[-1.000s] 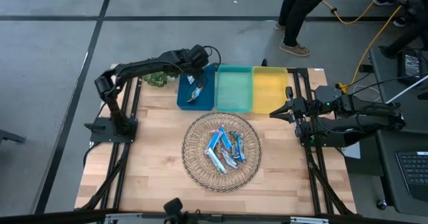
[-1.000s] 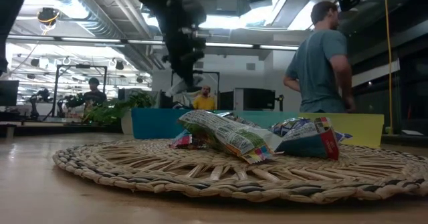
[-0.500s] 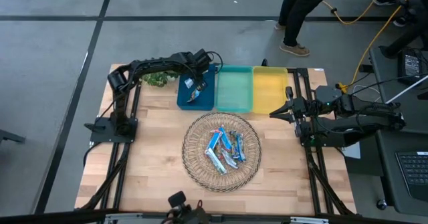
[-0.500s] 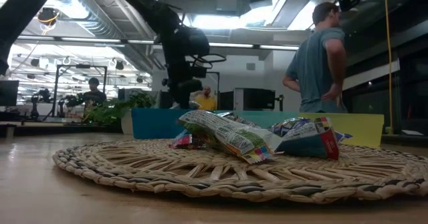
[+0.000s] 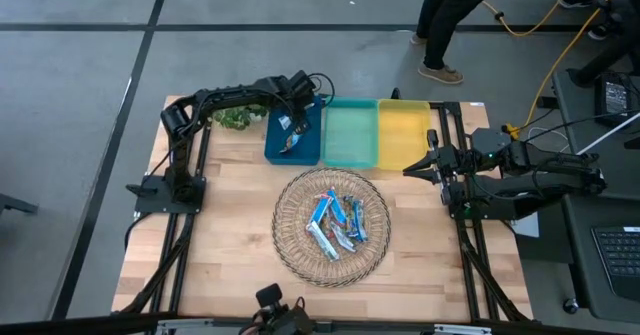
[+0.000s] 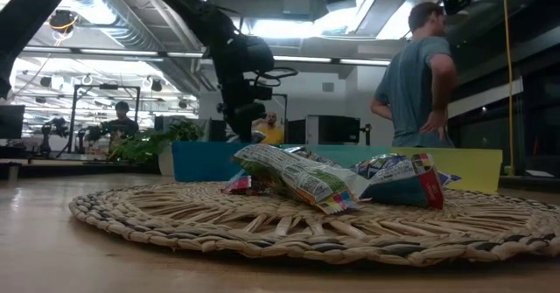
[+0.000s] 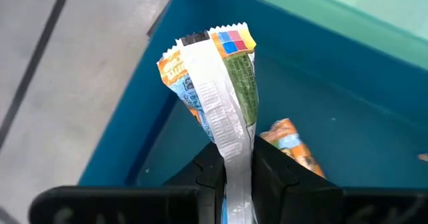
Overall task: Pick and place Granola Bars by type
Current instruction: Put the yellow granola bar into the blue bin
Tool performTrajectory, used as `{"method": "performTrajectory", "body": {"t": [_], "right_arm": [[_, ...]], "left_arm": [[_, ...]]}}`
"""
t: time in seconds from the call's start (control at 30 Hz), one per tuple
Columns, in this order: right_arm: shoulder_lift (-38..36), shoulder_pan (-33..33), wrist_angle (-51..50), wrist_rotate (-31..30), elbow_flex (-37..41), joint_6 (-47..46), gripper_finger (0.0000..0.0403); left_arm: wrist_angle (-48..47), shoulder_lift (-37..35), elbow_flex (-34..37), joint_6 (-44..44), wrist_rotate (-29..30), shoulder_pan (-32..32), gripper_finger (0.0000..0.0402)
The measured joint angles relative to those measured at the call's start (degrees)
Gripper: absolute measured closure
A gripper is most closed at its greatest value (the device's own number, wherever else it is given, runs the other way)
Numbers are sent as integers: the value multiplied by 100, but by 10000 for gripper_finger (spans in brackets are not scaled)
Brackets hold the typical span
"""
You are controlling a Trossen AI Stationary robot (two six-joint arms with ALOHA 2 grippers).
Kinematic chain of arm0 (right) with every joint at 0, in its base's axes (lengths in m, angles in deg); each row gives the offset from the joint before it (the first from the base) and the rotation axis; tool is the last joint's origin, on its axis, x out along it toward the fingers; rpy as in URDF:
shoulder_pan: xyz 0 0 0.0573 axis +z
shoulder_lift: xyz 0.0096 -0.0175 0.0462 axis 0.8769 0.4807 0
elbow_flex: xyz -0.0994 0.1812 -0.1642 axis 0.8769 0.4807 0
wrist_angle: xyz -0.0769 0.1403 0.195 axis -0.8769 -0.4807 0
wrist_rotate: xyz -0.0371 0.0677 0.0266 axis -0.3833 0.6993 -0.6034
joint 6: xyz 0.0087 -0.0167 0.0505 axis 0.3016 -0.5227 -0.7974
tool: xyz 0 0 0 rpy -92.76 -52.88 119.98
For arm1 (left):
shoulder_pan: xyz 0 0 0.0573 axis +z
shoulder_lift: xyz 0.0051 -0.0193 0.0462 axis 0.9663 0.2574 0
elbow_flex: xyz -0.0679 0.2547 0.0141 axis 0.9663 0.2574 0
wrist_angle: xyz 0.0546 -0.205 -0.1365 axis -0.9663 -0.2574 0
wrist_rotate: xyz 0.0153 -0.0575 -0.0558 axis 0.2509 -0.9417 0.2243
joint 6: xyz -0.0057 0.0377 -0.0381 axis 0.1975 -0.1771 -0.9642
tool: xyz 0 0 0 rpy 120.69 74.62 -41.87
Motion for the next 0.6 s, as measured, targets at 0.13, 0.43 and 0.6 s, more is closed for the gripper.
{"method": "performTrajectory", "body": {"t": [0.13, 0.43, 0.6], "right_arm": [[0, 0, 0, 0, 0, 0, 370], [-2, 2, 0, 0, 0, 0, 370], [-1, 0, 0, 0, 0, 0, 370]], "left_arm": [[1, 38, 0, -59, -240, 0, 357], [-116, 348, 4, -226, -649, 2, 357], [-135, 410, 4, -224, -376, 6, 357]]}}
